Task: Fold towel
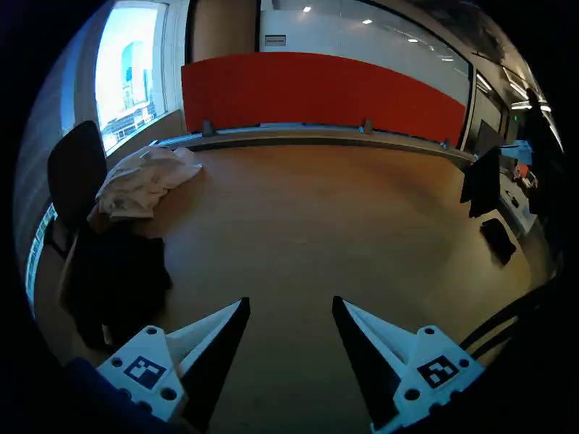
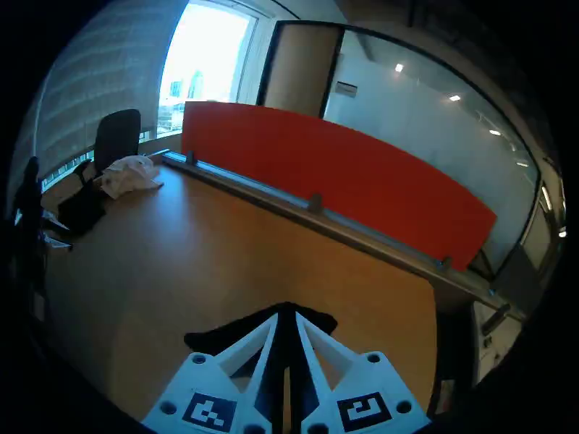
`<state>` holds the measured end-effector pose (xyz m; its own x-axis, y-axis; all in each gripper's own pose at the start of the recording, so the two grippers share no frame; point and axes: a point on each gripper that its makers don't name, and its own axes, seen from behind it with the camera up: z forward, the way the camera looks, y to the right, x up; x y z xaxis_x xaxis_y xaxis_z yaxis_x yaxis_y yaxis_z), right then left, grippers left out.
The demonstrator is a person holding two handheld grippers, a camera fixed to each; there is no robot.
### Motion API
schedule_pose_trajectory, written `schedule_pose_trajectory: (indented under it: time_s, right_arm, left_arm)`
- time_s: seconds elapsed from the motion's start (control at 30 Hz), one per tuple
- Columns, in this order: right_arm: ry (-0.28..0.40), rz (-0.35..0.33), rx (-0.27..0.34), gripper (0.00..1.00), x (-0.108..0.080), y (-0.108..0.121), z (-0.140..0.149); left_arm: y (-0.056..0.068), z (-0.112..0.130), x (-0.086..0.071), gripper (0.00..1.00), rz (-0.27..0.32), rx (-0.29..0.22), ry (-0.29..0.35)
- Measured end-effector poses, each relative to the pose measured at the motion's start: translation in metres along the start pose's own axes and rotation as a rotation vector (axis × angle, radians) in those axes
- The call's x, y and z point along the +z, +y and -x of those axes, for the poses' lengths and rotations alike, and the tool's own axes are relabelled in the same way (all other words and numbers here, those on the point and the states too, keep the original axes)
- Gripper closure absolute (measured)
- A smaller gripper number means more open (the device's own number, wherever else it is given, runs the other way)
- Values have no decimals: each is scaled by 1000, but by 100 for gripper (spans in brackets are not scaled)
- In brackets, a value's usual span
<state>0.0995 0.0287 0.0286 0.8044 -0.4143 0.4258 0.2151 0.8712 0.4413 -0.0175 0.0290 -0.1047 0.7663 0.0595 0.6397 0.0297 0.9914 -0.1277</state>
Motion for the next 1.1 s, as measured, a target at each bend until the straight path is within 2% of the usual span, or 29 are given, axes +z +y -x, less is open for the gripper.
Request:
schedule_pose_trajectory:
  time_s: [0.3, 0.67, 1.1]
  right_arm:
    - [-14, 46, 12, 95, -10, 36, 10]
    - [-53, 92, 23, 95, -18, 78, 34]
    - [-78, 124, 56, 95, -20, 104, 56]
  left_arm:
    - [0, -4, 1, 16, -5, 12, -2]
    - [1, -8, 3, 16, -8, 25, -3]
    - [4, -11, 2, 16, -11, 35, -6]
